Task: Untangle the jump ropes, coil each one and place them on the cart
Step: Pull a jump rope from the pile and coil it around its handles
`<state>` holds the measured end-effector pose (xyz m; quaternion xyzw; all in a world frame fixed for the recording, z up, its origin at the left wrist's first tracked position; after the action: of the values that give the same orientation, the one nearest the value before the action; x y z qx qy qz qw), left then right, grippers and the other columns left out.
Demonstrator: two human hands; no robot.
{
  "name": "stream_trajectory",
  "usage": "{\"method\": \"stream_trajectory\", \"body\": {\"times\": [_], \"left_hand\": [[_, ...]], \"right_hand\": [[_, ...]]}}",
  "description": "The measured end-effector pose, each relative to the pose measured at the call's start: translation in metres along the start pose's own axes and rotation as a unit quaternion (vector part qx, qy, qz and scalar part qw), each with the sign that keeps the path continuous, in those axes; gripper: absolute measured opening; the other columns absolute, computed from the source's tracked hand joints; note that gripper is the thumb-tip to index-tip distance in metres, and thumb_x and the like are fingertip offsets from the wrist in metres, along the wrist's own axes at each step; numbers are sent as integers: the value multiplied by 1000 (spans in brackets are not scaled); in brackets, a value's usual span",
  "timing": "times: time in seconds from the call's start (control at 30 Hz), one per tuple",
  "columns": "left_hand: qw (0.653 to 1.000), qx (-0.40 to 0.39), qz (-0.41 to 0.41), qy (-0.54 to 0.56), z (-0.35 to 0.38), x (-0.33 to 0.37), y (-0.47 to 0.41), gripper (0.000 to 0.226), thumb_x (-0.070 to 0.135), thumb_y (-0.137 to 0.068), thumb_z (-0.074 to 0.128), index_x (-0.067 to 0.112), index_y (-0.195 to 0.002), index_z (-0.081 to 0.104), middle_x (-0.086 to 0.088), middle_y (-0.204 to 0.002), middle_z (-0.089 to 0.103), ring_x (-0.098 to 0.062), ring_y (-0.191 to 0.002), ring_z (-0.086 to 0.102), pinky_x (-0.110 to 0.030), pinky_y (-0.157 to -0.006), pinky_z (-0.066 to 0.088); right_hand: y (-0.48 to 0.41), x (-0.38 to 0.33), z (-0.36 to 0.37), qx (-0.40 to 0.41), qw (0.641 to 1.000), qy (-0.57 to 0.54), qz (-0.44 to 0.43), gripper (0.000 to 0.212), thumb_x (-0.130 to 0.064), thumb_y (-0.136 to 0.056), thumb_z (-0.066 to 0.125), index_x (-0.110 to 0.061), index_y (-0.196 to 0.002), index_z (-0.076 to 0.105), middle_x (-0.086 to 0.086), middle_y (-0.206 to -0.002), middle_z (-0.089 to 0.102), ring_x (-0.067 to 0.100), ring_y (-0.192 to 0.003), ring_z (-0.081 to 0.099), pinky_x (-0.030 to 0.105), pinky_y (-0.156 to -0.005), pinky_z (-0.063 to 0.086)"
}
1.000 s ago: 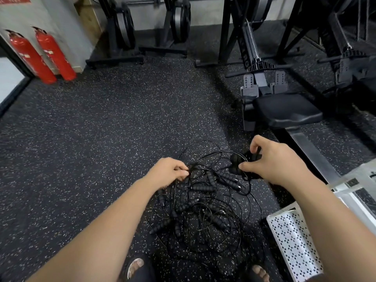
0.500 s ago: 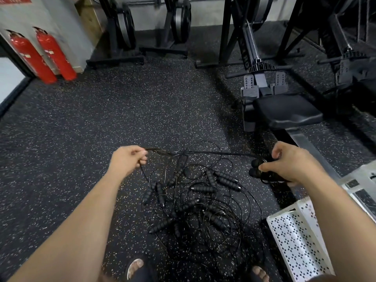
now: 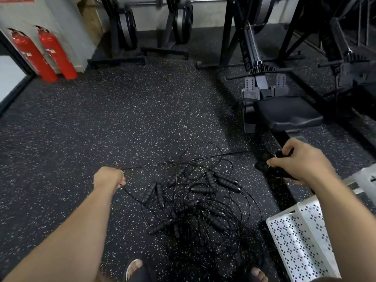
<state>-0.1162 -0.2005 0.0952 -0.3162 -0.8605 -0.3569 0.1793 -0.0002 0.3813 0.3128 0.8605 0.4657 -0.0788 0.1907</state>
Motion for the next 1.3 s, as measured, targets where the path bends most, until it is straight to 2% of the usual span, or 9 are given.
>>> {"method": "stream_trajectory", "body": {"times": [0.17, 0.3, 0.43, 0.57, 0.8, 0.9, 1.07, 1.2, 1.3], "left_hand": [[962, -67, 47, -262, 24, 17, 38, 34, 27, -105, 66, 1, -125, 73, -15, -122, 77, -26, -102, 75, -40, -104, 58], [909, -159, 197, -332, 56, 59, 96, 49, 8, -106, 49, 21, -152, 57, -7, -158, 56, -25, -124, 67, -40, -109, 55], [905, -163, 363, -148, 66, 128, 178, 39, 29, -113, 48, 38, -149, 57, 4, -136, 68, -3, -63, 53, -28, -70, 55], [854, -287, 433, -15, 71, 168, 270, 33, 64, -106, 47, 49, -128, 66, 25, -121, 74, 5, -110, 66, -40, -108, 52], [808, -366, 460, -36, 78, 164, 298, 15, 41, -107, 65, 34, -105, 78, 13, -66, 62, -12, -66, 55, -31, -71, 44], [809, -380, 448, 15, 74, 166, 294, 13, 42, -104, 69, 36, -99, 79, 3, -67, 51, -19, -67, 41, -34, -68, 31], [802, -438, 398, 81, 76, 166, 297, 14, 32, -103, 72, 27, -90, 75, 7, -75, 61, -15, -68, 47, -30, -63, 40], [782, -500, 342, 146, 83, 157, 296, 28, 14, -105, 61, 25, -84, 76, 2, -86, 70, -10, -77, 62, -31, -76, 50], [810, -468, 340, 103, 90, 150, 298, 36, -4, -109, 42, 15, -83, 58, -4, -68, 51, -9, -63, 41, -31, -68, 33]], "right_hand": [[12, -22, -7, 19, 997, 1, -69, 46, -56, -80, 86, -27, -101, 58, -2, -91, 65, 19, -74, 62, 36, -67, 52], [26, -49, -3, 30, 990, -5, -139, 48, -59, -75, 87, -30, -95, 55, -4, -90, 69, 25, -85, 64, 41, -78, 57], [37, -64, 8, -15, 984, -20, -178, 47, -57, -75, 89, -32, -93, 54, -10, -90, 69, 12, -76, 64, 37, -66, 55], [42, -66, 19, -107, 978, -58, -168, 46, -54, -73, 94, -32, -94, 59, -7, -92, 70, 24, -63, 70, 49, -57, 64], [45, -65, 34, -238, 946, -126, -178, 57, -46, -68, 100, -36, -110, 63, 1, -101, 79, 17, -80, 75, 37, -71, 61], [62, -76, 45, -325, 909, -130, -225, 77, -49, -65, 101, -43, -130, 59, -1, -113, 80, 23, -98, 80, 57, -99, 60], [83, -94, 33, -366, 853, -230, -294, 72, -33, -73, 101, -31, -133, 61, 5, -119, 79, 49, -111, 72, 81, -96, 51], [86, -96, 19, -363, 820, -350, -271, 80, -7, -74, 97, -33, -138, 59, 8, -113, 78, 20, -90, 75, 37, -68, 65], [82, -98, 11, -297, 827, -389, -276, 63, -10, -74, 91, -22, -131, 68, 0, -107, 80, 10, -83, 75, 19, -64, 58]]}}
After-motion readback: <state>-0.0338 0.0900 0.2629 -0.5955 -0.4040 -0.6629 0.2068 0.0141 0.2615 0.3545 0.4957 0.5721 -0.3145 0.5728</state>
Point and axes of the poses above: each hand's wrist, its own y-axis away from the middle knuckle, its own z-axis out of the palm, x = y × z, the point moved 6 cm from there along -y, towards the middle knuckle
